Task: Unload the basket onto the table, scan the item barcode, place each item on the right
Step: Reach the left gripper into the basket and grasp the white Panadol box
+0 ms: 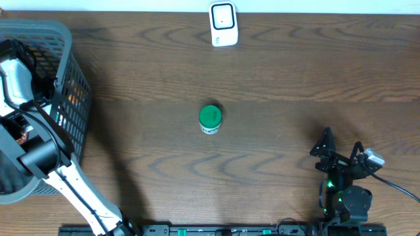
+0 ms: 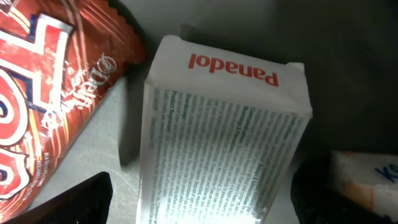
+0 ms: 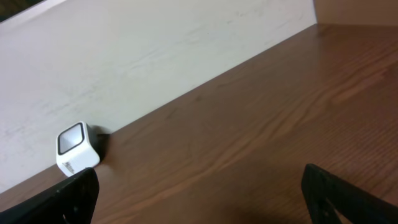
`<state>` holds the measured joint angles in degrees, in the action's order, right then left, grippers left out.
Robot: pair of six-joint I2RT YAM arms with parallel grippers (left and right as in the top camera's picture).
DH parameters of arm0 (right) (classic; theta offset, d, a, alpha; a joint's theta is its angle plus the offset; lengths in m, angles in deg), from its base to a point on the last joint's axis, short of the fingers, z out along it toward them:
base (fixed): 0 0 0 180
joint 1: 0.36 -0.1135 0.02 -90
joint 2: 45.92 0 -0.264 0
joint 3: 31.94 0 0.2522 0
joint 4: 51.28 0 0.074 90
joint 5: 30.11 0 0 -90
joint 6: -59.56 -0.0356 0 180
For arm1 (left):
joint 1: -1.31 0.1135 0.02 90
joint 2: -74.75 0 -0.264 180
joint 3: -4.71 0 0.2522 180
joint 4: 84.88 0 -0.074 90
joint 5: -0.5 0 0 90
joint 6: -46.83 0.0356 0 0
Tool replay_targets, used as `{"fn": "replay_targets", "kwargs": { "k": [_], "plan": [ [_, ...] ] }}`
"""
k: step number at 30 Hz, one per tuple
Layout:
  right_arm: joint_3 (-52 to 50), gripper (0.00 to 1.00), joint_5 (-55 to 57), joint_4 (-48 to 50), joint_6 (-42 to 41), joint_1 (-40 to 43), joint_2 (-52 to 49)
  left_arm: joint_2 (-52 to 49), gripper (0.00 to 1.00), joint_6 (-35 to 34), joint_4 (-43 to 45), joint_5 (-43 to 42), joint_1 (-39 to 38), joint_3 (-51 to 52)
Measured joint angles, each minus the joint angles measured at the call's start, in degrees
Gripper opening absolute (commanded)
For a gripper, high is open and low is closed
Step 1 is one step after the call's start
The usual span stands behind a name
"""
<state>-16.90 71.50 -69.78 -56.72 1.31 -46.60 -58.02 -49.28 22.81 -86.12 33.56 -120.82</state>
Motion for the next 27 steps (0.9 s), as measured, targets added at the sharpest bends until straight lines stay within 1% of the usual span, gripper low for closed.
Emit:
{"fn": "replay_targets", "kwargs": {
  "k": [3, 4, 5, 6, 7, 8, 15, 23, 27],
  "plan": [
    [0.0, 0.99, 0.0, 0.0, 0.0, 0.0, 0.0, -0.1, 0.91, 0.1, 0.5, 0.0, 0.0, 0.0],
    [0.0, 0.99, 0.0, 0.0, 0.0, 0.0, 0.0, -0.2, 0.87, 0.2, 0.8, 0.0, 0.0, 0.0],
    [0.0, 0.99, 0.0, 0.0, 0.0, 0.0, 0.0, -0.2, 0.72, 0.2, 1.0, -0.1, 0.0, 0.0],
    [0.0, 0.99, 0.0, 0.0, 0.0, 0.0, 0.0, -0.3, 0.64, 0.2, 1.5, -0.2, 0.0, 0.0],
    [0.0, 0.99, 0.0, 0.0, 0.0, 0.0, 0.0, -0.3, 0.54, 0.2, 1.7, -0.3, 0.0, 0.0],
    [0.0, 0.99, 0.0, 0.0, 0.0, 0.0, 0.0, -0.4, 0.48, 0.0, 1.8, -0.5, 0.0, 0.0],
    [0.0, 0.99, 0.0, 0.0, 0.0, 0.0, 0.0, -0.5, 0.41, 0.4, 1.0, 0.2, -0.1, 0.0],
    [0.0, 0.99, 0.0, 0.0, 0.0, 0.0, 0.0, -0.1, 0.43, 0.3, -4.3, 4.5, -0.1, -0.1],
    [0.0, 0.99, 0.0, 0.0, 0.0, 0.0, 0.0, 1.7, 0.44, -0.9, -4.8, 6.0, 0.0, 0.4]
  ]
}}
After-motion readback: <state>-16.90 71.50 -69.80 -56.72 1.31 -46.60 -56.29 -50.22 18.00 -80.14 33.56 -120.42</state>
